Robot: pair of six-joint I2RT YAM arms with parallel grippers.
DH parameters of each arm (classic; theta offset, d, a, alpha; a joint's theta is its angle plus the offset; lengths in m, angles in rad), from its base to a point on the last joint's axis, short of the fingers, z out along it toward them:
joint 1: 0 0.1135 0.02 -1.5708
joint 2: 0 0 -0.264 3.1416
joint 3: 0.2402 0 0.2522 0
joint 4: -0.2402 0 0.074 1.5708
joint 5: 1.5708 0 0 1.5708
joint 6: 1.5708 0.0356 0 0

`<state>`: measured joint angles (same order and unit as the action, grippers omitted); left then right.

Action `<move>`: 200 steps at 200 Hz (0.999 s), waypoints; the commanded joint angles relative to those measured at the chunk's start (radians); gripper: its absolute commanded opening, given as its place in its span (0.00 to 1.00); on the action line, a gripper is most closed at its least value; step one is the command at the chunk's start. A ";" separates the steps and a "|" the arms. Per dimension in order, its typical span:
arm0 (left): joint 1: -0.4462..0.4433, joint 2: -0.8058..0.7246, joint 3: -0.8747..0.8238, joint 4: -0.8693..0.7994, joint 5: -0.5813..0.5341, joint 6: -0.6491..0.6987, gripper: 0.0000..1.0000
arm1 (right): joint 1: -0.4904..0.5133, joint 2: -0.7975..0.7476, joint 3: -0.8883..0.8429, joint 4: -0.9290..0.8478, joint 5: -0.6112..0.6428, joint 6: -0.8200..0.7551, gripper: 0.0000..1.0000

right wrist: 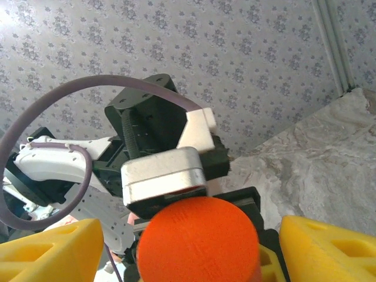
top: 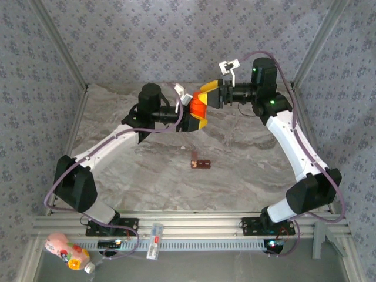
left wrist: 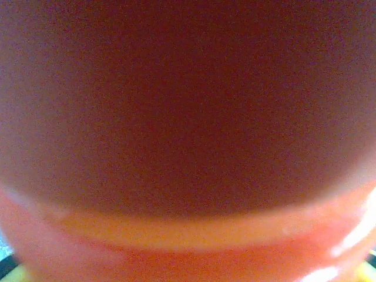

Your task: Sort the pills into containers

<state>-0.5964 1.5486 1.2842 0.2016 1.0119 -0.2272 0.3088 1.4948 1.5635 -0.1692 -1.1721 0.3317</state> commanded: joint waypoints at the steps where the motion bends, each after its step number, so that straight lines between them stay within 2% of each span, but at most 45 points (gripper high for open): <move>1: -0.004 -0.001 0.049 0.016 0.045 0.020 0.00 | 0.016 0.013 0.042 -0.030 -0.045 -0.022 0.78; 32: -0.004 0.002 0.052 0.018 0.047 0.020 0.00 | 0.027 0.024 0.049 -0.049 -0.050 -0.034 0.72; 76: -0.004 0.007 0.053 0.018 0.047 0.019 0.00 | 0.031 0.025 0.046 -0.067 -0.058 -0.046 0.51; 122: -0.003 -0.001 0.048 0.021 0.006 0.022 0.00 | 0.043 0.007 0.010 -0.077 -0.008 -0.062 0.38; 136: -0.003 -0.010 0.037 0.030 -0.046 0.020 0.00 | 0.052 -0.012 -0.024 -0.068 0.068 -0.062 0.35; 154: -0.008 -0.034 -0.008 0.088 -0.176 0.005 0.00 | 0.074 -0.045 -0.089 -0.044 0.201 -0.060 0.34; 200: -0.058 -0.050 -0.090 0.243 -0.421 -0.034 0.00 | 0.196 -0.068 -0.214 0.082 0.523 -0.041 0.33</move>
<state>-0.6140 1.5444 1.1988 0.2558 0.8001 -0.2295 0.4084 1.4296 1.4090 -0.1146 -0.8101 0.2817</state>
